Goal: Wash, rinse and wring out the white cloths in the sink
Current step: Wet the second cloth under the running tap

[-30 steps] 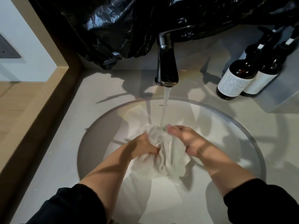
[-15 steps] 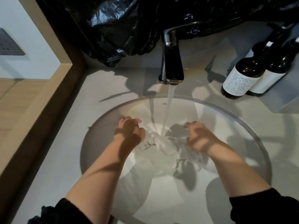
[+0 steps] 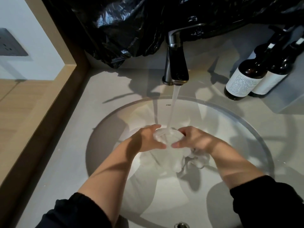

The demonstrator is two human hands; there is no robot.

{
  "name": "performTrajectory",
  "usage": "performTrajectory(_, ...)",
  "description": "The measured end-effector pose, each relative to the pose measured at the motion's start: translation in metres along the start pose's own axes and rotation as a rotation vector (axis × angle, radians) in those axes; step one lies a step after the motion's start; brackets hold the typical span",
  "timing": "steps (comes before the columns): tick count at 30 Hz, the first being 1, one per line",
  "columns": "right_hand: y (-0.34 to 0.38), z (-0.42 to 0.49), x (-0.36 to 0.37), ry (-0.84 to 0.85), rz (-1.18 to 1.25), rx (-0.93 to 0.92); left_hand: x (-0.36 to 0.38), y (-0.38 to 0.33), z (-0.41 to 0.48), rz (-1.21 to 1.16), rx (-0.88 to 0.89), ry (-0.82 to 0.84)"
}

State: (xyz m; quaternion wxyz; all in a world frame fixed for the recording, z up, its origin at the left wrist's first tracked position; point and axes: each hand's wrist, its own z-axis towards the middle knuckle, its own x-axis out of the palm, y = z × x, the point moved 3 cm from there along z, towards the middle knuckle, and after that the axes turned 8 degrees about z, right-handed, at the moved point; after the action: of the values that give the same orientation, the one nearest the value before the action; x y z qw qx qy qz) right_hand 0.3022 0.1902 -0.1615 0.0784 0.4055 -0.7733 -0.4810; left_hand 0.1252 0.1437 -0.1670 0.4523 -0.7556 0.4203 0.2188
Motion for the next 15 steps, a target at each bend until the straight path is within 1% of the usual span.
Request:
performTrajectory(1,0.0,-0.002,-0.007,0.018,0.074,-0.006,0.0,-0.001,0.001,-0.047,0.024,-0.001)
performTrajectory(3,0.001,-0.008,-0.016,0.051,0.28,-0.002,0.004,-0.003,0.003,-0.041,0.073,0.023)
performTrajectory(5,0.007,-0.015,-0.024,0.069,0.487,-0.019,0.007,-0.008,0.003,-0.082,0.163,0.031)
performTrajectory(8,0.031,-0.032,-0.036,0.075,0.733,-0.16,0.002,-0.026,-0.001,-0.378,0.344,0.004)
performTrajectory(11,0.056,-0.049,-0.037,0.085,0.841,-0.28,-0.002,-0.041,-0.01,-0.583,0.487,-0.02)
performTrajectory(12,0.064,-0.054,-0.035,0.081,0.88,-0.304,-0.001,-0.043,-0.012,-0.624,0.503,-0.027)
performTrajectory(13,0.068,-0.059,-0.033,0.065,0.938,-0.322,0.0,-0.043,-0.014,-0.638,0.483,-0.043)
performTrajectory(15,0.076,-0.069,-0.03,0.049,1.094,-0.357,0.007,-0.043,-0.017,-0.613,0.402,-0.06)
